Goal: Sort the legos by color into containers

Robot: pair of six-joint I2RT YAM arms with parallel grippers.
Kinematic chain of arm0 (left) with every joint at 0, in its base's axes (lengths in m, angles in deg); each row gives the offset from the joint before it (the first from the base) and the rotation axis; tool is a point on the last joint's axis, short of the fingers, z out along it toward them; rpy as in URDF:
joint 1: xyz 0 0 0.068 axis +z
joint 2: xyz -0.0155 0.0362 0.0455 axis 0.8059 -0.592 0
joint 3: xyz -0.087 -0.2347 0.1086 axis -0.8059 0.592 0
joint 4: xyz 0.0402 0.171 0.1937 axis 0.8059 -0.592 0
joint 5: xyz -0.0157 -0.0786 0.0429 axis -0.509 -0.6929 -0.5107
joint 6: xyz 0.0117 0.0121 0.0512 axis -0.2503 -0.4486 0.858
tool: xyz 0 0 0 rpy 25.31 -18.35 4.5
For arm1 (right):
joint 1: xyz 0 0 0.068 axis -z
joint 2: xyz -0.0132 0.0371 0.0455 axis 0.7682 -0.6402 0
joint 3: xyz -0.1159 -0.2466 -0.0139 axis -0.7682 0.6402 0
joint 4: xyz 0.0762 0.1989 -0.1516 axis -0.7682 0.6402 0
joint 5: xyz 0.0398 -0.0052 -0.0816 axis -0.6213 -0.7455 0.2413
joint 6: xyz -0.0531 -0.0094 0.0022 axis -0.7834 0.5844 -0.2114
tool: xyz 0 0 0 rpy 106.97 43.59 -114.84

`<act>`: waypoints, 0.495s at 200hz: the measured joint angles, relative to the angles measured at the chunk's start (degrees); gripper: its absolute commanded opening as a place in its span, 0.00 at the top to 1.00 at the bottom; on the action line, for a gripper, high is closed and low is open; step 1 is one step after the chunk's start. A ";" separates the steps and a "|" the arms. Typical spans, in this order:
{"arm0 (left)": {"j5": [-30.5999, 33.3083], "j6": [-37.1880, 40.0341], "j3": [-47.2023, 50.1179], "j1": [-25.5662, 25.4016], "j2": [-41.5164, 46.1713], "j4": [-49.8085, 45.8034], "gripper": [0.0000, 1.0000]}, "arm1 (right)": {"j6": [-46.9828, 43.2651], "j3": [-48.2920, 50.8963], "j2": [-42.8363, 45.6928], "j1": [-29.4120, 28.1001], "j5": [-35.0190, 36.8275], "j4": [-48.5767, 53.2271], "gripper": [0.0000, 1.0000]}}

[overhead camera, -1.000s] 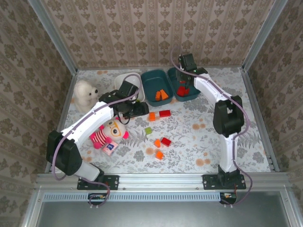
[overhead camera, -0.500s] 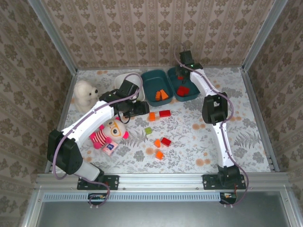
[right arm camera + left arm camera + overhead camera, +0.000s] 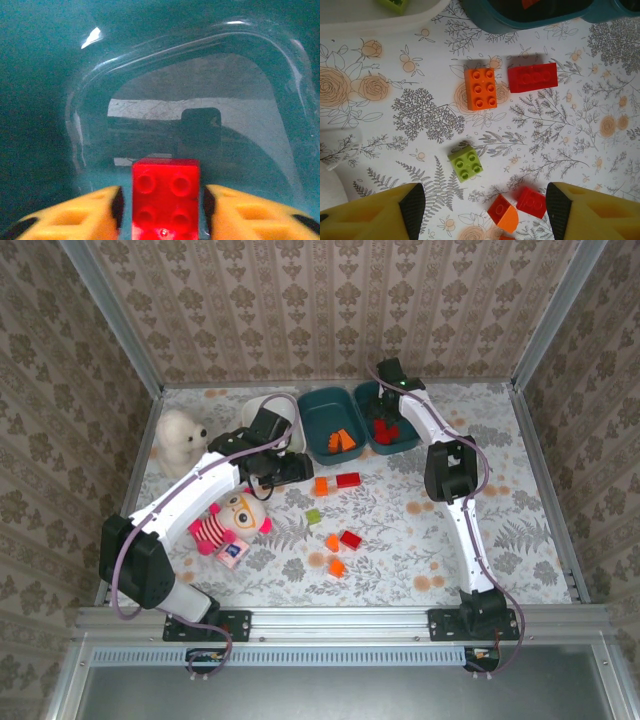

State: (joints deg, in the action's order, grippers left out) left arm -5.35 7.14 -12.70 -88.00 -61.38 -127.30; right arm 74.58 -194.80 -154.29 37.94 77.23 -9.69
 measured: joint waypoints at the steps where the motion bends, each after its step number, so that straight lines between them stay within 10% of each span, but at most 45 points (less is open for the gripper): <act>1: -0.02 0.00 0.00 0.00 0.00 0.00 0.32 | -0.33 0.00 0.00 0.00 -0.04 0.02 0.35; 99: 0.00 0.22 0.00 0.00 0.02 -0.11 0.32 | -0.02 1.40 7.85 0.09 0.20 -1.51 0.25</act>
State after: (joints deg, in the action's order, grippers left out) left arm -5.35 7.36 -12.70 -88.00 -61.36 -127.41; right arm 74.55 -193.41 -146.44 38.03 77.43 -11.20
